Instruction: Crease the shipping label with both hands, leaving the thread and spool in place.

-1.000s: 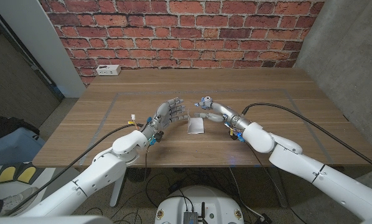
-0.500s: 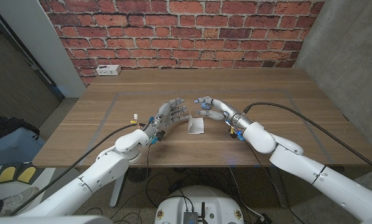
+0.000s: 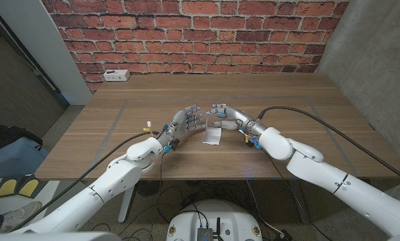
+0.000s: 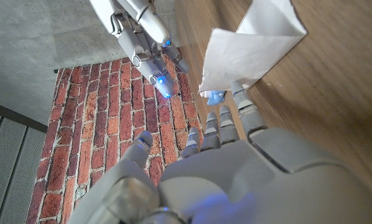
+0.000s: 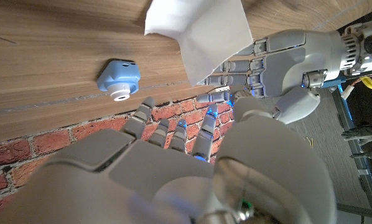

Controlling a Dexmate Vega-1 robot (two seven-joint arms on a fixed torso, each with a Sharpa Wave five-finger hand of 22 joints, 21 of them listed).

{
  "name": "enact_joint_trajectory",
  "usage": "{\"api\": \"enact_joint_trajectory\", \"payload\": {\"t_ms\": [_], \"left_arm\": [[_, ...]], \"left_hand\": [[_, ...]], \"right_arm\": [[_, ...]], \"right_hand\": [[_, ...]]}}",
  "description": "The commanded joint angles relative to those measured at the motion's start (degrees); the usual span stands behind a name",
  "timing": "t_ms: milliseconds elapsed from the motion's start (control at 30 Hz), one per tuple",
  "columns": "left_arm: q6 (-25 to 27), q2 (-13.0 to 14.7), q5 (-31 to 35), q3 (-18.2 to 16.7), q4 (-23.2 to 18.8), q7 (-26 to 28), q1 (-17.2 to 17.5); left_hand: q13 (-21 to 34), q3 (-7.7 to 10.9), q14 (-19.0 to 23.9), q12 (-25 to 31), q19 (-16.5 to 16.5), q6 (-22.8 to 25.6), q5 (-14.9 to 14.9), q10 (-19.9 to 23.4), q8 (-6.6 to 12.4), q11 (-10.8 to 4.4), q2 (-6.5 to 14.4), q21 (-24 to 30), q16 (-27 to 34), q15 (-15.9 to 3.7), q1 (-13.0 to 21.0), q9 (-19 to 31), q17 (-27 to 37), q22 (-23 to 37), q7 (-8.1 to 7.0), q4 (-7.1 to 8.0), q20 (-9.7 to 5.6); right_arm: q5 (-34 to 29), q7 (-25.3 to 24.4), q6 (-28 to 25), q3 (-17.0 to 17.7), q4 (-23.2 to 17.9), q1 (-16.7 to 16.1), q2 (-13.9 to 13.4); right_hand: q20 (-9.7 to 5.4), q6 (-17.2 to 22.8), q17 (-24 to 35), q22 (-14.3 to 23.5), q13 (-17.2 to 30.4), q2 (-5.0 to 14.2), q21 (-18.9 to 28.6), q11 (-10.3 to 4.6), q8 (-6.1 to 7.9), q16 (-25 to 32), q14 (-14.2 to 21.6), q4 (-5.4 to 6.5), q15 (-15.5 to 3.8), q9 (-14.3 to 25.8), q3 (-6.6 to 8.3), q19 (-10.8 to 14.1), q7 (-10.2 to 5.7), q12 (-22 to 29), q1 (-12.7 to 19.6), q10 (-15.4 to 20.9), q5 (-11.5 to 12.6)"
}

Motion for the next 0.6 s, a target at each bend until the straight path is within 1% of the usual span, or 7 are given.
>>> {"api": "enact_joint_trajectory", "payload": {"t_ms": [33,100,200,333,600], "left_arm": [[0.4,-0.1,0.3,0.0,-0.4,0.9,0.1],[0.4,-0.1,0.2,0.0,-0.4,0.9,0.1],[0.6,-0.3,0.2,0.1,-0.1,0.8,-0.2],[0.8,-0.5,0.1,0.3,0.4,0.6,-0.7],[1.2,-0.6,0.5,0.5,0.7,0.9,-1.1]], "left_hand": [[0.2,-0.08,-0.3,-0.1,-0.3,0.1,-0.2,-0.6,0.53,0.30,0.1,0.2,0.0,-0.11,-0.5,0.1,0.1,0.1,0.21,0.12,0.24],[0.2,-0.10,-0.3,-0.1,-0.3,0.2,-0.2,-0.6,0.59,0.34,0.0,0.2,0.0,-0.05,-0.5,0.1,0.1,0.1,0.21,0.13,0.24],[0.1,-0.14,-0.5,-0.1,-0.3,0.3,-0.2,-0.8,0.63,0.38,0.0,0.2,0.0,-0.03,-0.5,0.1,0.1,0.1,0.16,0.14,0.37],[0.1,-0.17,-0.5,-0.2,-0.4,0.4,-0.2,-0.9,0.67,0.36,0.0,0.2,0.0,0.04,-0.5,0.1,0.1,0.1,0.09,0.15,0.42],[0.1,-0.23,-0.7,-0.3,-0.5,0.3,-0.2,-1.2,0.67,0.42,-0.1,0.2,-0.1,0.08,-0.6,0.1,0.1,0.1,0.11,0.17,0.41]], "right_arm": [[-0.9,9.3,-7.0,-4.1,-1.1,6.5,-0.4],[-1.0,9.9,-7.2,-4.5,-1.1,7.3,-0.4],[-0.2,10.8,-6.1,-4.9,-0.4,8.2,-0.2],[-0.3,11.9,-6.1,-5.7,-0.2,9.3,-0.1],[-1.0,13.4,-6.7,-6.8,-0.3,10.7,-0.1]], "right_hand": [[0.75,-3.3,0.2,0.1,0.2,0.29,-0.1,-0.58,-0.42,0.1,-3.3,0.50,1.00,0.1,-0.52,-2.8,-0.19,-0.3,0.7,-3.4,-0.3],[0.87,-4.6,0.2,0.1,0.2,0.49,-0.1,-0.65,-0.43,0.2,-4.2,0.52,1.19,0.1,-0.66,-3.9,-0.22,-0.4,0.7,-5.2,-0.4],[1.01,-5.4,0.2,0.1,0.2,0.65,0.0,-1.03,-0.46,0.2,-4.7,0.55,1.31,0.1,-0.71,-4.4,-0.24,-0.3,0.8,-5.9,-0.4],[0.79,-6.1,0.2,0.1,0.2,1.02,0.1,-1.51,-0.45,0.4,-4.9,0.58,1.21,0.1,-0.66,-4.6,-0.29,-0.2,0.9,-6.3,-0.4],[0.78,-6.5,0.2,0.1,0.1,1.54,0.2,-1.47,-0.33,0.4,-5.2,0.65,1.17,0.1,-0.53,-4.8,-0.33,-0.1,1.1,-6.5,-0.4]]}}
